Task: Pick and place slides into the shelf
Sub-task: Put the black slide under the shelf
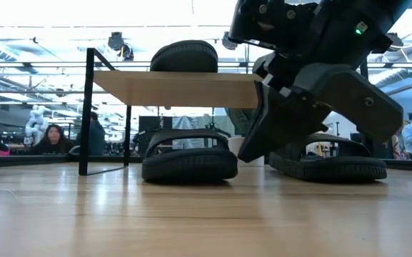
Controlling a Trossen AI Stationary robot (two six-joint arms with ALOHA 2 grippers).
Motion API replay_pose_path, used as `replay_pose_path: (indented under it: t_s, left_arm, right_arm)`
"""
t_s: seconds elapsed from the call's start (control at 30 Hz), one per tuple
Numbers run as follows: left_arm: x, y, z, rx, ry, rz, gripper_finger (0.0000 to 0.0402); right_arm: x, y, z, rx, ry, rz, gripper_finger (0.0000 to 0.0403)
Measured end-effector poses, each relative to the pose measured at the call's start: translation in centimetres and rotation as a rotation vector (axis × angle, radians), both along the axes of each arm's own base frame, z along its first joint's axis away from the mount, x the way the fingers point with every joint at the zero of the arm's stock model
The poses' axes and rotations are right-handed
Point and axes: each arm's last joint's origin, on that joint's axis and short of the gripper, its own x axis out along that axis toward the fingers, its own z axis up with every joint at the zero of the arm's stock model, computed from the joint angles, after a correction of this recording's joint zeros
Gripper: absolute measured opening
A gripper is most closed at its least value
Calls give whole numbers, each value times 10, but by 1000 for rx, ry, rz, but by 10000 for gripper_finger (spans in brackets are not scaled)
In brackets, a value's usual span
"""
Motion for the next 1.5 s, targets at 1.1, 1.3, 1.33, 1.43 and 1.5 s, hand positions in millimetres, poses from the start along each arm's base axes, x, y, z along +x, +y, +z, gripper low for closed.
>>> replay_pose_path:
  t_s: [1.1, 1.3, 1.33, 1.43, 1.5]
  left_arm:
    - [-1, 0, -1, 6, 8, -1, 157]
    - [-2, -1, -1, 6, 8, -5, 157]
    - [-2, -1, -1, 7, 9, -7, 157]
    - [-4, -2, -2, 13, 12, -13, 157]
    - [-6, -3, -2, 17, 10, -14, 157]
  right_arm:
    - [7, 0, 2, 35, -19, 62, 0]
    - [7, -2, 2, 25, -10, 61, 0]
    - [7, -2, 2, 22, -9, 65, 0]
    - [6, 0, 2, 15, -4, 77, 0]
    - [4, -1, 1, 6, 16, 78, 0]
